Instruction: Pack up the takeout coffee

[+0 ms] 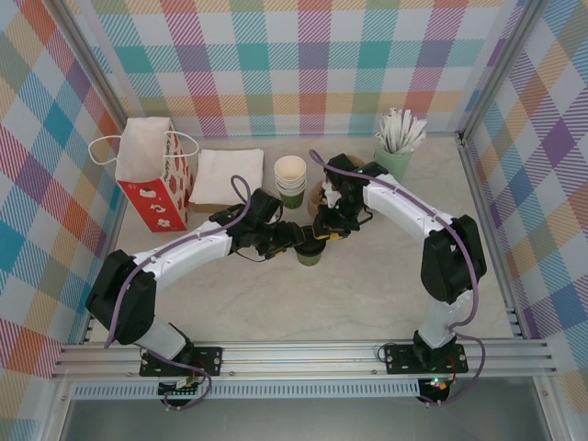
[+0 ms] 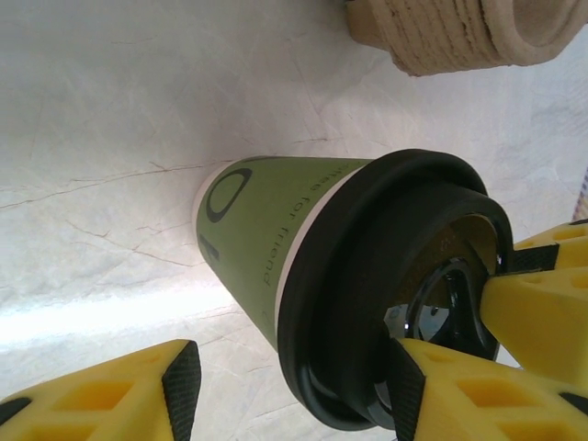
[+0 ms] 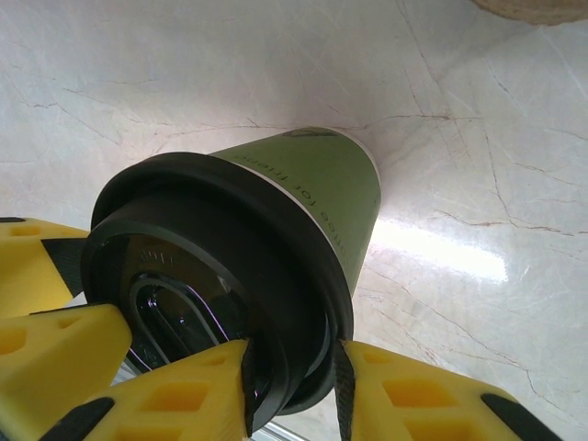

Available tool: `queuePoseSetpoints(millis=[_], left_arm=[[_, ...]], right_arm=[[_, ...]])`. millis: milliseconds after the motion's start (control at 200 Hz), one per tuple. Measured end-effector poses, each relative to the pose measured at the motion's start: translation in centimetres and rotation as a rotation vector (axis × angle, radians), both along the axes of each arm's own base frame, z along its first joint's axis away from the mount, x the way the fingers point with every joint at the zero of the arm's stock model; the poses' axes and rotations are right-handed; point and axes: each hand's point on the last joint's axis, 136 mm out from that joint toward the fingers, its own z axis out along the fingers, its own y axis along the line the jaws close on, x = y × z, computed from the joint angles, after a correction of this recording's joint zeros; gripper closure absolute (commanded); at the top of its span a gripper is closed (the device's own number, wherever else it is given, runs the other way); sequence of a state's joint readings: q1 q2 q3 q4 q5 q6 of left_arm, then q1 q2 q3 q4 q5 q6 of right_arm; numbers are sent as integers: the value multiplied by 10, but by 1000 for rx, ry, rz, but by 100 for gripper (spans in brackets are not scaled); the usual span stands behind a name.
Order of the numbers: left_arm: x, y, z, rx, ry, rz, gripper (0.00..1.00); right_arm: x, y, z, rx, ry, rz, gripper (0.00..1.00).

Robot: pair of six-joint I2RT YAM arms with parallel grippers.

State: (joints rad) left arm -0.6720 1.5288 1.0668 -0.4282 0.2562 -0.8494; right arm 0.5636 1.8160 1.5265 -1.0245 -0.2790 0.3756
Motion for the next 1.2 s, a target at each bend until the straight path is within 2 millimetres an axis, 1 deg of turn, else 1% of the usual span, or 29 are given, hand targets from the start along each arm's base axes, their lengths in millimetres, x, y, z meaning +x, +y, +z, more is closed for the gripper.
queuePoseSetpoints(millis=[120,245,355,505,595,665,765,850,1075,1200], left_arm=[[0,6,3,39,8,9,34],[4,8,13,58,-5,15,27],[9,8,22,60,-26,16,23],[13,16,27,77,-41,37,20],[14,23,32,85,-51,55,19],[15,27,37,84,-61,66,19],[17,32,42,84,-77,81,19],[17,33,43,85,-81,84,18],[12,38,38,105,-67,85,18],[12,41,35,109,-61,91,17]], right_arm=[[1,0,0,-5,-5,0,65],[2,-2,2,-14,-19,-2,61],[4,-6,5,-19,-46,-18,50],[-4,-11,13,12,-71,-29,29],[-13,-11,14,48,-56,-44,23],[-20,-8,10,88,-30,-52,20],[-30,-1,-2,139,32,-62,19],[-35,5,-7,173,71,-70,19],[-28,19,-5,244,78,-62,22],[-18,27,-7,252,77,-60,22]])
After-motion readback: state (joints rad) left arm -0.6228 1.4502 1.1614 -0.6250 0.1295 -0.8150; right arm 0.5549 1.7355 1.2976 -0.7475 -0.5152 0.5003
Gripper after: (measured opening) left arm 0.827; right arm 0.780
